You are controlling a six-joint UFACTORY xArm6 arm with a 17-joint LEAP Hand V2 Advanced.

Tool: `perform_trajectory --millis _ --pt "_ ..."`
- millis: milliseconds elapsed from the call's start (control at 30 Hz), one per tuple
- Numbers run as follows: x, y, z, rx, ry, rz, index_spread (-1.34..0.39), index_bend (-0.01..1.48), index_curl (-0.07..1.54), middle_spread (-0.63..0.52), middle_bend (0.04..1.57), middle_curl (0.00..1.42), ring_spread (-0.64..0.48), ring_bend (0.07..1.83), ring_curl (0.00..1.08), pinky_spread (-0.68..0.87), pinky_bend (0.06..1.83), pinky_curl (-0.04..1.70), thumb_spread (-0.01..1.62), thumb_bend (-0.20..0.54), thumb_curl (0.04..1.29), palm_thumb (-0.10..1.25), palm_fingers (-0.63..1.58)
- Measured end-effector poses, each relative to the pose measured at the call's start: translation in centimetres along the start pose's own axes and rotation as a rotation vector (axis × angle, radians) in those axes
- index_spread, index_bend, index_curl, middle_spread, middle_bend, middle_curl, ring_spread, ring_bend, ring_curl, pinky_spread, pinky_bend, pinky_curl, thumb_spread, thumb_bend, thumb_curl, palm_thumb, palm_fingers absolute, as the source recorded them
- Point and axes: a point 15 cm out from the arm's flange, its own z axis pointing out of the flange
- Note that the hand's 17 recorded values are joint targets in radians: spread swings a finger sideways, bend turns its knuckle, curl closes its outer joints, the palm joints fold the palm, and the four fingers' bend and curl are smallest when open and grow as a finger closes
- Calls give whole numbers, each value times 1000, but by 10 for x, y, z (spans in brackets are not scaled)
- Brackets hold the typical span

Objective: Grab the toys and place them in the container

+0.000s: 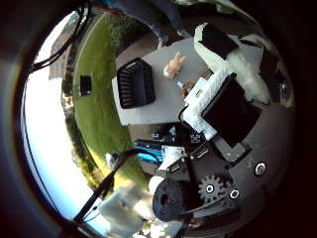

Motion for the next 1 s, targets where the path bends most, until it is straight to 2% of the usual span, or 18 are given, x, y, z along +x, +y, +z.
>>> perform_trajectory --millis 133,333,567,1000 --pt "22 -49 7 24 10 56 -358 185 412 -178 243 540 36 949 443 243 1281 575 1235 -19 406 883 891" --pt "52 -105 51 -23 -9 162 -358 185 412 -178 244 540 36 950 443 243 1281 574 1235 -19 406 883 891" --pt "72 -138 109 -17 -9 230 -358 185 413 -178 244 540 36 950 443 243 1282 574 1235 -19 406 883 891" --pt "57 -159 296 -171 -64 286 -358 185 413 -178 245 540 36 951 443 243 1283 573 1235 -19 406 883 890"
